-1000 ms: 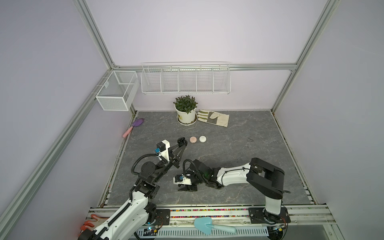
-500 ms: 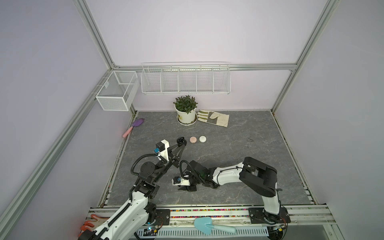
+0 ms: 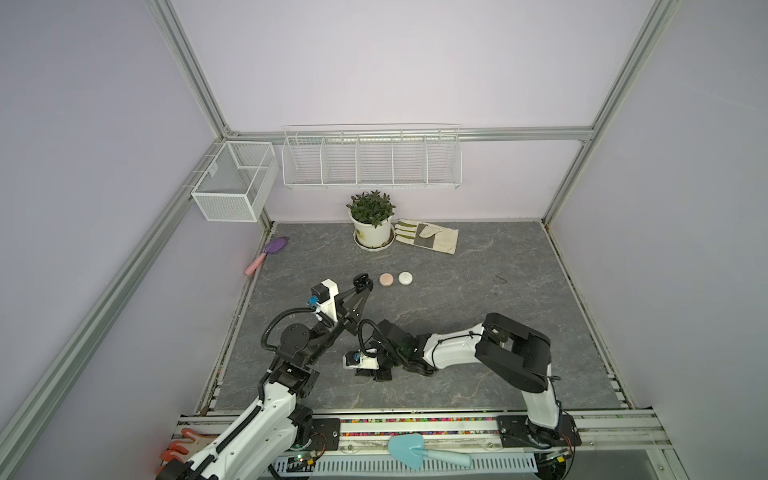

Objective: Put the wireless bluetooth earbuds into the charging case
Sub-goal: 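Lift the second earbud with the right gripper toward the black case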

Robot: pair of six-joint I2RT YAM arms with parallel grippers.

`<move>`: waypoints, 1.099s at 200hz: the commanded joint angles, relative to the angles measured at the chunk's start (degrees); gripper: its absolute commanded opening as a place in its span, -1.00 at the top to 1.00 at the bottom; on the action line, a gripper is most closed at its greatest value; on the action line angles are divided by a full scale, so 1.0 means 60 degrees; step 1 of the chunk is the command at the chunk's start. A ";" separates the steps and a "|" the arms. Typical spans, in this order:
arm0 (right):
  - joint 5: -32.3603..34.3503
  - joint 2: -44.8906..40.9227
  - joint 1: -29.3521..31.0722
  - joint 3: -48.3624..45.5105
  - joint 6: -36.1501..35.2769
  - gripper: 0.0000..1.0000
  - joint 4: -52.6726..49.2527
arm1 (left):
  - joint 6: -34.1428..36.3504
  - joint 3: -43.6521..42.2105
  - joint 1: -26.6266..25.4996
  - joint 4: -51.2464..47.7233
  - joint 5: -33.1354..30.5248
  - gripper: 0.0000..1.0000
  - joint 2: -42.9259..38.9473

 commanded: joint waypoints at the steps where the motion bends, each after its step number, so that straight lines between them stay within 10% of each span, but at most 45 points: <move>1: 0.0160 0.0262 -0.0042 -0.0032 -0.0044 0.41 -0.0191 | 0.0011 0.0063 0.0091 0.0283 -0.0020 1.00 -0.0044; 132: 0.1402 -0.0599 0.0012 -0.0701 0.0706 0.62 0.0366 | -0.0062 -0.0039 0.0106 0.0267 -0.0070 1.00 -0.0151; 220: 0.4600 -0.2127 -0.0386 -0.1552 0.3139 0.64 -0.0416 | -0.0295 -0.0044 0.0106 0.0452 0.0093 1.00 0.0014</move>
